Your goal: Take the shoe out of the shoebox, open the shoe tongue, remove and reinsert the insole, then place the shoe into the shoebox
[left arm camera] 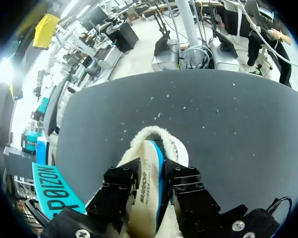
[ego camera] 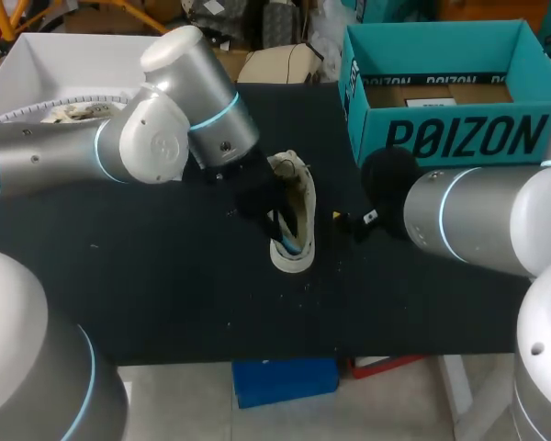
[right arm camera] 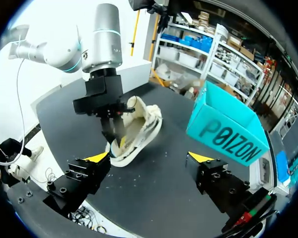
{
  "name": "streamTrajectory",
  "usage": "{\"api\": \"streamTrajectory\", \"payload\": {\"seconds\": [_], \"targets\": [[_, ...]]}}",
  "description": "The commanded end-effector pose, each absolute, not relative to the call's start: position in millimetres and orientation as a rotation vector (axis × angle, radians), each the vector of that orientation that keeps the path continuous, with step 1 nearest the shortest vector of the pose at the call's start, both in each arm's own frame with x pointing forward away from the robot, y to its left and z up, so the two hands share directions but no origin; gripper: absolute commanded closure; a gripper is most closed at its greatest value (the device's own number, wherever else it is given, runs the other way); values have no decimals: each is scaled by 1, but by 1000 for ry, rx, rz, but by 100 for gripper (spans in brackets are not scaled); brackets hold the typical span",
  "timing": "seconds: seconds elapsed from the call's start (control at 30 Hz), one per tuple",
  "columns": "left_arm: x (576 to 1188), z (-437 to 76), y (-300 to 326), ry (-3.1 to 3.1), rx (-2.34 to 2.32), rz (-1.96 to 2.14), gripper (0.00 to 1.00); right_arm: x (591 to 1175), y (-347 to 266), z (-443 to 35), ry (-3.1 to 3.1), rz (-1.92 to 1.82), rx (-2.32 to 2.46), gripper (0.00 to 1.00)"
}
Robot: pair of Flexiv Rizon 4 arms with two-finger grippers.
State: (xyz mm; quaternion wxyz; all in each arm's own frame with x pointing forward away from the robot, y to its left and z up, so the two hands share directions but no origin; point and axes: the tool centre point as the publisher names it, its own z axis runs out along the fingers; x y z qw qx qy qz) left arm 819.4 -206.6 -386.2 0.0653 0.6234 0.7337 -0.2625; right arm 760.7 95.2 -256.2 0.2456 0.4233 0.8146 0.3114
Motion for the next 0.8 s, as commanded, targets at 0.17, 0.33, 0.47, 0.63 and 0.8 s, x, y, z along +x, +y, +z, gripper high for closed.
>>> {"api": "streamTrajectory", "payload": {"seconds": [0.17,0.33,0.47,0.63,0.8], "targets": [[802,-328,-175,2132,1883,-858,0,760,95,-257,2222,852,1156,0],[816,-327,-172,2161,1868,-669,10,760,95,-257,2222,852,1156,0],[821,-338,-178,2173,1876,-537,100,760,95,-257,2222,852,1156,0],[827,-351,-185,2193,1895,-458,100,760,95,-257,2222,852,1156,0],[831,-366,-192,2216,1919,-423,100,760,95,-257,2222,852,1156,0]]}}
